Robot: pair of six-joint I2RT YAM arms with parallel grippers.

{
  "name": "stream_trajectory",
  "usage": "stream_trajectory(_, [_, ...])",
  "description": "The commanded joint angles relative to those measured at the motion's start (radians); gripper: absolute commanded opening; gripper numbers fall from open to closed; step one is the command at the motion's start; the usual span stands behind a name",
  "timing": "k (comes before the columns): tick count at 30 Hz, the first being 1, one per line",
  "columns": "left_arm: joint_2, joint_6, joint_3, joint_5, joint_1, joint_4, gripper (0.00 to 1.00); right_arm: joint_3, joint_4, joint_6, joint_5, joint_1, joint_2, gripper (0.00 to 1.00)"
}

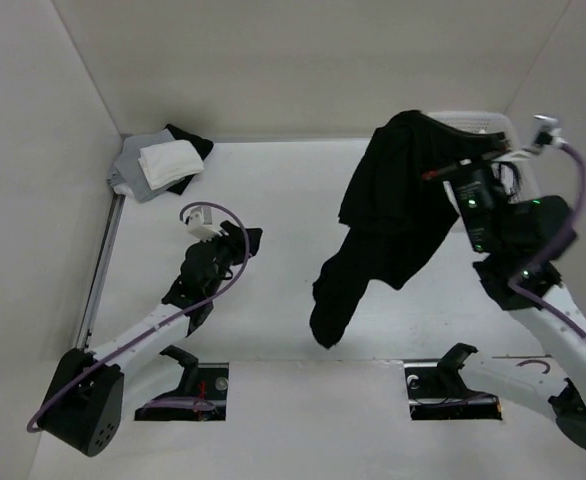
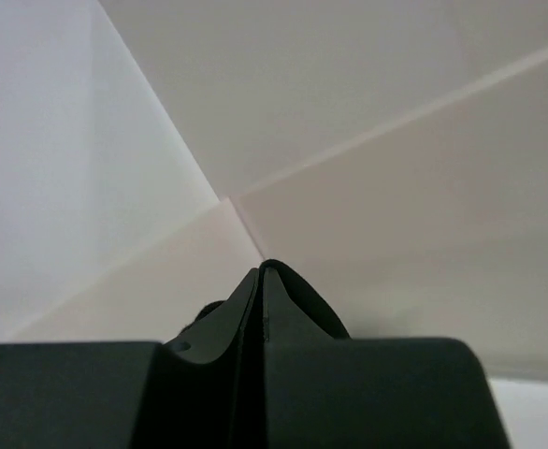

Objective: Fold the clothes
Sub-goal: Move the tank top to the center of the board

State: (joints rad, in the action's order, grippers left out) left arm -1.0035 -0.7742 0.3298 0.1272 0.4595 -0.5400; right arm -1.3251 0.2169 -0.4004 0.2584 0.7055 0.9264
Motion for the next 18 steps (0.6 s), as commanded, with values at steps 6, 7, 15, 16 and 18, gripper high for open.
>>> stream_trajectory(6, [0.048, -0.011, -0.054, 0.035, -0.058, 0.129, 0.43, 0.086, 0.181, -0.327, -0.332, -0.306, 0.697, 0.19])
stream_trajectory(7, [0.033, -0.002, -0.052, 0.04, -0.037, 0.143, 0.43, 0.048, 0.149, -0.336, -0.334, -0.318, 0.742, 0.23])
stream_trajectory(15, [-0.063, 0.049, -0.049, 0.169, 0.106, 0.236, 0.39, 0.324, 0.034, -0.224, -0.133, -0.179, 0.512, 0.23])
stream_trajectory(16, [-0.07, 0.049, -0.043, 0.175, 0.11, 0.247, 0.39, 0.366, 0.016, -0.233, -0.122, -0.159, 0.482, 0.15])
stream_trajectory(18, [-0.078, 0.049, -0.032, 0.184, 0.115, 0.274, 0.37, 0.539, -0.042, -0.279, -0.105, -0.038, 0.375, 0.03])
